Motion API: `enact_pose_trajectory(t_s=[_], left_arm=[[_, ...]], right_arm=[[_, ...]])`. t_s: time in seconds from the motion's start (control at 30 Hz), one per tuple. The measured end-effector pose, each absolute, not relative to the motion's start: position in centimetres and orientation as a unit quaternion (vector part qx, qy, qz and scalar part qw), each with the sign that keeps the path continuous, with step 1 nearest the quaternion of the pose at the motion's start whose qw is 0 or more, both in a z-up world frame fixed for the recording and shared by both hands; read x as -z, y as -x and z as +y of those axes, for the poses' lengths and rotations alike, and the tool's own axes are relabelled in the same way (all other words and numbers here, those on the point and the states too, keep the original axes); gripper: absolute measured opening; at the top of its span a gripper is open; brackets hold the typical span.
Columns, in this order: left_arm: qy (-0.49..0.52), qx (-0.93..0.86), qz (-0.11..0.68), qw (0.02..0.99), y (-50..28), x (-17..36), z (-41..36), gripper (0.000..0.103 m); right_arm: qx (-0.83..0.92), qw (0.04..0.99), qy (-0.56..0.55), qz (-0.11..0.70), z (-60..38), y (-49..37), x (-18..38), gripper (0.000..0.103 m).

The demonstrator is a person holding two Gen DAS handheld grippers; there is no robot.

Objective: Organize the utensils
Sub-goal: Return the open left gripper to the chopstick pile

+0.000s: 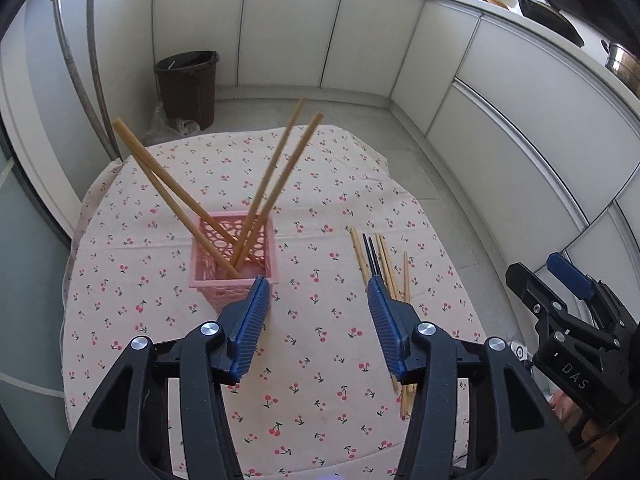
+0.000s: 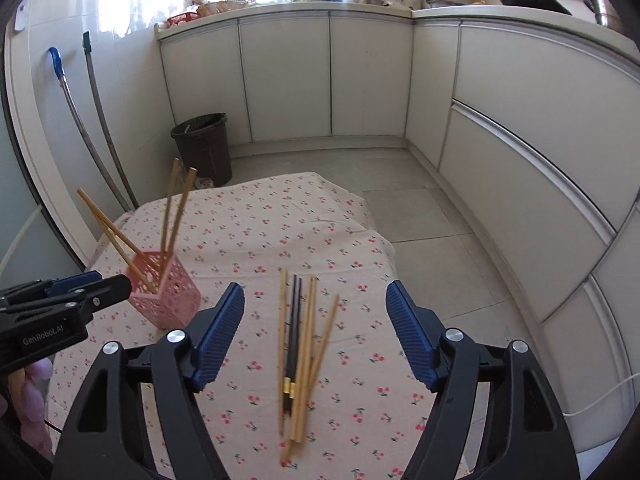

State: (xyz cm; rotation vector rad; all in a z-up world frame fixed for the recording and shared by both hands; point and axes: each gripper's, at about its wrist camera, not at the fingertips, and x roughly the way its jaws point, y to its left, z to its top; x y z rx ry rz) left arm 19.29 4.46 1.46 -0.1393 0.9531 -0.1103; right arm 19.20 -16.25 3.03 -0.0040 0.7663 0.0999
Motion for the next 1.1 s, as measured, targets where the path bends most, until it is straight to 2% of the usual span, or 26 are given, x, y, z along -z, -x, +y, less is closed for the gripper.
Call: enact_pose_trajectory(t_s=[0.07, 0.13, 0.2, 0.47, 0.73, 0.9, 1.0, 1.1], left_arm=[[0.061, 0.059, 0.471, 0.878, -19.6, -0.8, 3.7, 0.063], [0.063, 0.063, 0.484, 0.871, -20.2, 0.1, 2.8, 0.069], [0.064, 0.068, 0.502, 0.86, -21.0, 1.1, 2.1, 0.073], [0.079, 0.068, 0.561, 0.821, -25.1, 5.4, -1.8, 0.078], [0.077, 0.028, 0.597, 0.798, -31.7, 10.0, -3.1, 0.078], [0.063, 0.018, 0.594, 0.802, -34.6, 11.2, -3.4, 0.076], [0.055, 0.001, 0.587, 0.807, -35.4, 11.8, -3.2, 0.068], [0.056, -0.006, 0.595, 0.802, -36.0, 12.8, -3.1, 0.055]], right_arm=[[-0.036, 0.924, 0.003, 0.38, -17.6, -18.9, -2.5, 0.086], [-0.017, 0.921, 0.002, 0.389, -18.8, -18.7, -2.1, 0.092], [-0.007, 0.916, -0.002, 0.401, -20.1, -18.7, -1.8, 0.093], [-0.003, 0.908, -0.039, 0.417, -23.5, -18.7, -1.7, 0.095], [-0.015, 0.897, -0.087, 0.434, -25.5, -19.4, -1.2, 0.095], [-0.022, 0.883, -0.114, 0.455, -26.0, -20.1, -0.2, 0.095], [-0.023, 0.879, -0.121, 0.46, -26.0, -20.3, 0.2, 0.095], [-0.024, 0.876, -0.126, 0.465, -26.1, -20.5, 0.5, 0.095]])
